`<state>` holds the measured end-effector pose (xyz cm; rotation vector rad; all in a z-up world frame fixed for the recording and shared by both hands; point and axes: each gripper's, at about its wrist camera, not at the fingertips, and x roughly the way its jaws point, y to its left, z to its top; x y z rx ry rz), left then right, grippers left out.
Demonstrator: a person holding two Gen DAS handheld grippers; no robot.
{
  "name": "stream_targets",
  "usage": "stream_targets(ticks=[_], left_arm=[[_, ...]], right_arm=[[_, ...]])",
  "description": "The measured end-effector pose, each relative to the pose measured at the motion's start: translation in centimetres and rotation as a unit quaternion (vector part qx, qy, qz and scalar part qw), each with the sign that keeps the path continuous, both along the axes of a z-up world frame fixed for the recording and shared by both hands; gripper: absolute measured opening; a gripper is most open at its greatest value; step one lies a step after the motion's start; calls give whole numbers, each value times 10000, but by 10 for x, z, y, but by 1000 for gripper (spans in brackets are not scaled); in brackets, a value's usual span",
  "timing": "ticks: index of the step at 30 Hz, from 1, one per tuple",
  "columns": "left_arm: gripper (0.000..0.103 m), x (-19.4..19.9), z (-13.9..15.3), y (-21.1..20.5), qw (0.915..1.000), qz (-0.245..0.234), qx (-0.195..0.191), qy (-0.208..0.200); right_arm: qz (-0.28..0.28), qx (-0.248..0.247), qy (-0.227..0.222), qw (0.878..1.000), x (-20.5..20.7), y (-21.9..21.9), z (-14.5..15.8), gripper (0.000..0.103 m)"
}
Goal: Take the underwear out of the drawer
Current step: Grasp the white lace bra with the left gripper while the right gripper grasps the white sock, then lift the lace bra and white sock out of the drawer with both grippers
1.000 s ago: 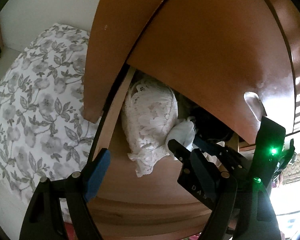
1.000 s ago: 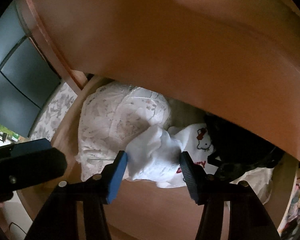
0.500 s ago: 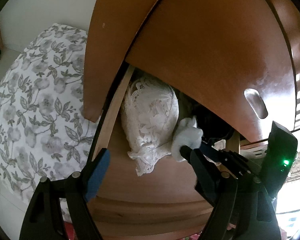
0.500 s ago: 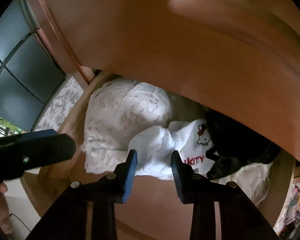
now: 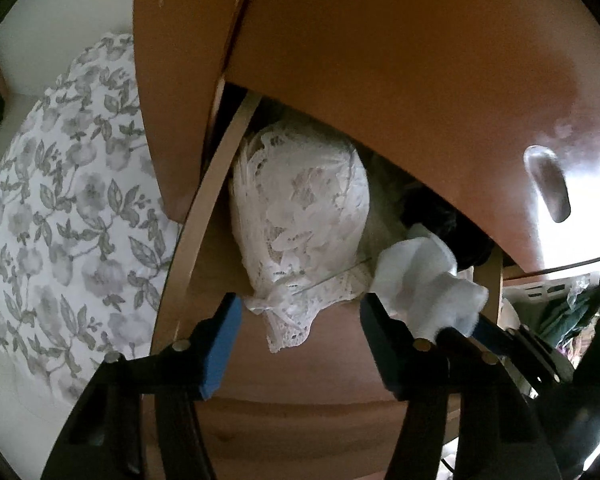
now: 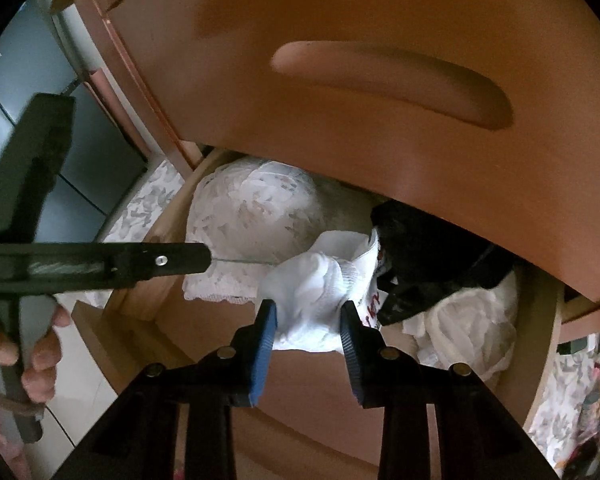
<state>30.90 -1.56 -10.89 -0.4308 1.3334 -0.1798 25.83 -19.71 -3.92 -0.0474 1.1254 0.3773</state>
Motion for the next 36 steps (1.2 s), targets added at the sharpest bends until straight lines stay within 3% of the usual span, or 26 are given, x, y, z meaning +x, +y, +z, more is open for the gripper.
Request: stream_targets(ticks=[7, 12, 15, 17, 23, 36], left_arm=[[62, 5, -14, -8, 9999, -33, 109, 74], [55, 10, -18, -14, 9997, 0, 234, 42], [46, 12, -15, -17, 9994, 42, 336, 63], [35, 10, -16, -17, 9987, 26, 500, 73], [19, 7, -15, -11, 9989, -9, 461, -125], [15, -24, 25, -16, 9951, -490, -63, -851]], right_arm=[[-126, 309, -77, 9994, -7, -19, 11, 34], [-171, 395, -123, 9990, -16, -29, 17, 34], [-166, 398, -119, 9990, -20, -29, 17, 34], [-175, 416, -122, 9989, -22, -30, 17, 34], [-202, 426, -103, 9988, -25, -30, 17, 34], [-398, 609, -282, 9970, -47, -43, 37, 34]])
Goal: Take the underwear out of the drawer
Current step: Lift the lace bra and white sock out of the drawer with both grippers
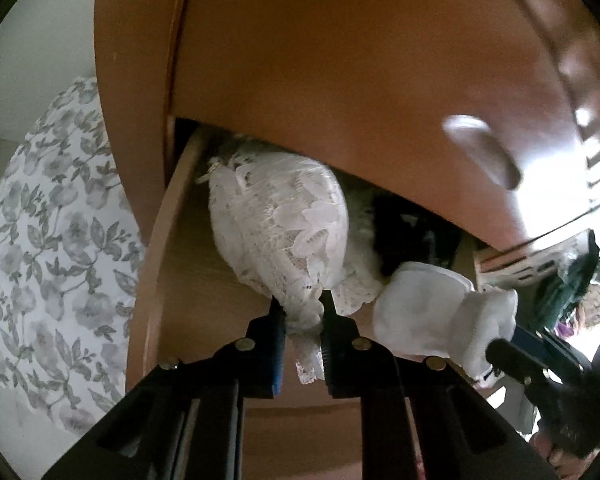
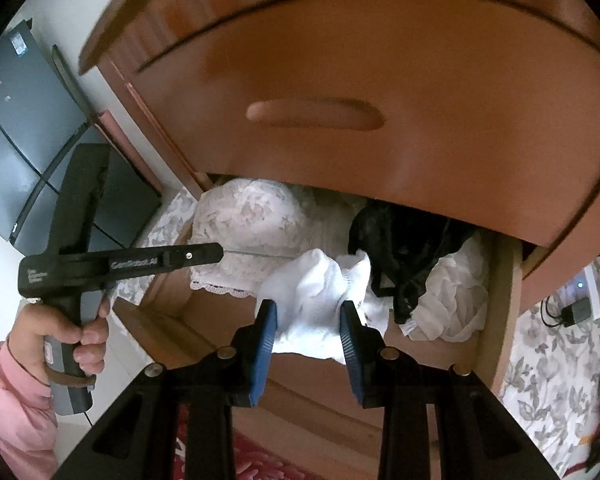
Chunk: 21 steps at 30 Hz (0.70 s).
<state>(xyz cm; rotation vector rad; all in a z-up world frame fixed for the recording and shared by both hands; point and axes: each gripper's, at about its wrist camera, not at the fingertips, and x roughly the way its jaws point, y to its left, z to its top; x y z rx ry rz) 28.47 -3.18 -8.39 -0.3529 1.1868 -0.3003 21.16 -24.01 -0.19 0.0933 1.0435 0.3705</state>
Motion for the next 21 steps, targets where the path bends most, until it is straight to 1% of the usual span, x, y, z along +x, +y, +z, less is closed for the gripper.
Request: stream_targets(ticks=[4, 10, 12, 17, 21], left_arm=[[15, -14, 17, -5, 9995, -205, 32, -223], [15, -29, 42, -7, 9975, -360, 84, -603], [15, -34, 45, -6, 9966, -396, 123, -714], [15, -44, 70, -11, 9916, -497, 418, -1118], [15, -49, 80, -12, 9887, -561, 515, -1290]], right_arm=[[-44, 4, -116, 9999, -11, -5, 13, 33], [-74, 16, -278, 9996, -21, -11, 28, 33], [-93, 27, -335, 9994, -23, -13, 34, 33], [-110, 44, -460, 9989, -29, -16, 48, 33], [-155, 28, -536, 9984, -33, -18, 59, 33]])
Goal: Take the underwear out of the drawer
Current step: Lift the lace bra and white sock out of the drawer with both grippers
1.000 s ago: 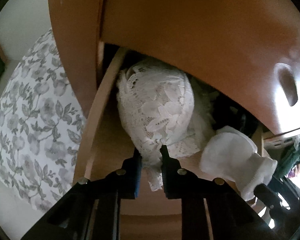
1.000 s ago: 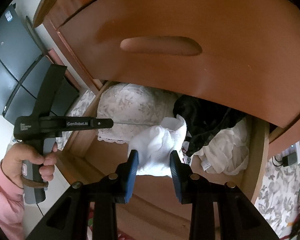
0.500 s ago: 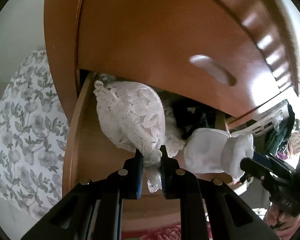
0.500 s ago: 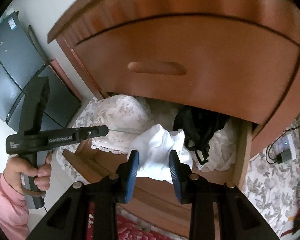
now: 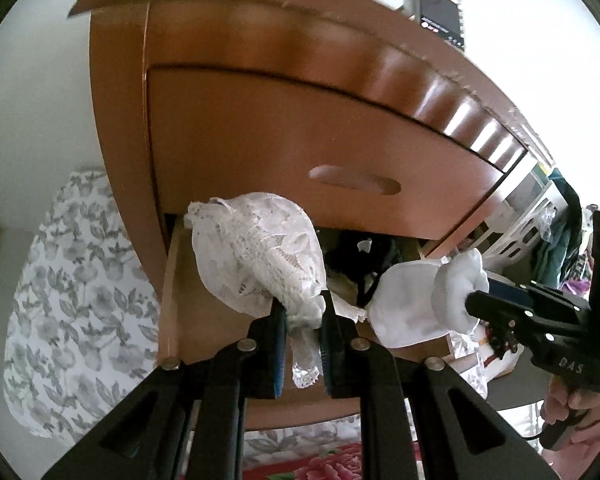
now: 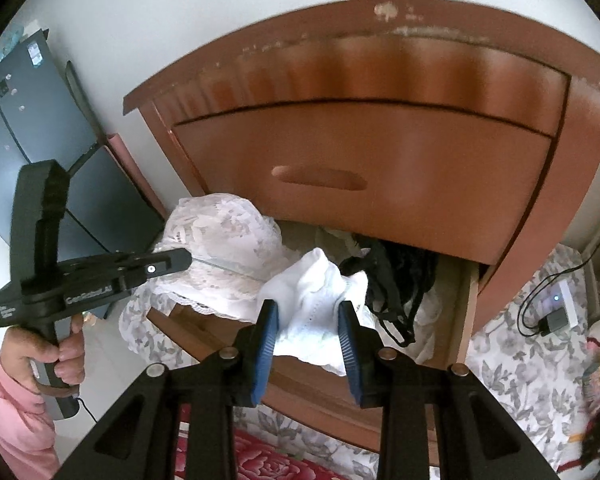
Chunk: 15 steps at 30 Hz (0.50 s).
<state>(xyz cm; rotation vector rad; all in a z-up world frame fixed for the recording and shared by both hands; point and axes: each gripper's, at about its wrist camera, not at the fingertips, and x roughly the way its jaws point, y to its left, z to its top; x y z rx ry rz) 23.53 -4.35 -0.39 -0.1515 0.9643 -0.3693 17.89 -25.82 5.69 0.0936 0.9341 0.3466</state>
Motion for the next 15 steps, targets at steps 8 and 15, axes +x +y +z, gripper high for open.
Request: stream_targets(ticks=[8, 15], left_arm=[[15, -7, 12, 6, 9998, -10, -11, -182], [15, -11, 27, 10, 9995, 37, -99, -309]], right_arm=[[-91, -11, -71, 9999, -1, -5, 8, 33], [-169, -55, -123, 9998, -2, -7, 15, 32]])
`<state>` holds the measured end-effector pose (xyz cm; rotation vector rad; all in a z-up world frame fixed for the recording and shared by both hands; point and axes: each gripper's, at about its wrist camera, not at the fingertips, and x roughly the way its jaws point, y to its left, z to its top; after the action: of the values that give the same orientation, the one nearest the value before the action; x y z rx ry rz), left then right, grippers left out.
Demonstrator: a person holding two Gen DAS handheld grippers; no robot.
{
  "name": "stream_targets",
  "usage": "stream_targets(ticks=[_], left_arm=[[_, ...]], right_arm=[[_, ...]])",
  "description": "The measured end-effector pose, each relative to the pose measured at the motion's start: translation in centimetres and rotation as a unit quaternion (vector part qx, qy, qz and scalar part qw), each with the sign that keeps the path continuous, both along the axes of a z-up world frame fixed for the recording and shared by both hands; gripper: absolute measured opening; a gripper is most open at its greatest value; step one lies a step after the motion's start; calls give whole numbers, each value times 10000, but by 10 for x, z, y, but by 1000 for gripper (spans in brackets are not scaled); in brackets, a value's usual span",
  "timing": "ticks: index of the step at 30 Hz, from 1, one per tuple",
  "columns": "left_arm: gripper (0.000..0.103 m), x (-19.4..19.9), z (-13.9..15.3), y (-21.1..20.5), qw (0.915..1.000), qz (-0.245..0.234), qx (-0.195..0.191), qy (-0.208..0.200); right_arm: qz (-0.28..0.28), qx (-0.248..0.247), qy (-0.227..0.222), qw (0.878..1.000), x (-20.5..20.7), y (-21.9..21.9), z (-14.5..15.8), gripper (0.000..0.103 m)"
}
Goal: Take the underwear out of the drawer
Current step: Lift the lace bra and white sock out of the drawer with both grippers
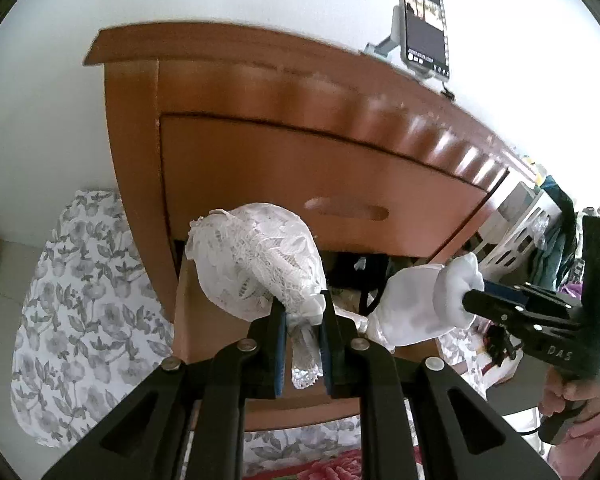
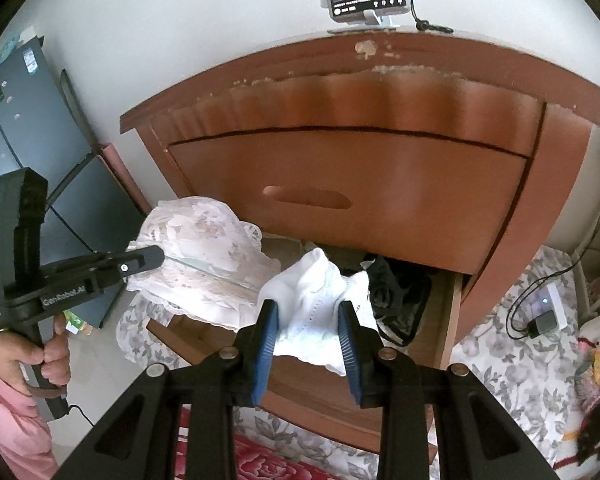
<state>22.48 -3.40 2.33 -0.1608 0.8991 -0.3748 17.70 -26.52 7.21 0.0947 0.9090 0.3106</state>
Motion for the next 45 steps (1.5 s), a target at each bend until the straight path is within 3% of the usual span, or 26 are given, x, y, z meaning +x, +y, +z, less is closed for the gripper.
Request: stream_targets(ticks=[15, 25, 34, 45], left_arm=[[15, -4, 23, 9, 9999, 71, 70, -119], [15, -2, 43, 11, 9993, 263, 155, -219], [14, -9, 91, 9, 9968, 322, 145, -723], [14, -40, 121, 7, 9941, 35, -62, -1080]], right_arm=[[182, -458, -156, 9987, -10, 19, 10, 33], [144, -268, -422, 9986, -12, 10, 28, 32], [-11, -202, -635, 9978, -18, -2, 49, 32], [135, -343, -729, 9967, -35, 7, 64, 32]])
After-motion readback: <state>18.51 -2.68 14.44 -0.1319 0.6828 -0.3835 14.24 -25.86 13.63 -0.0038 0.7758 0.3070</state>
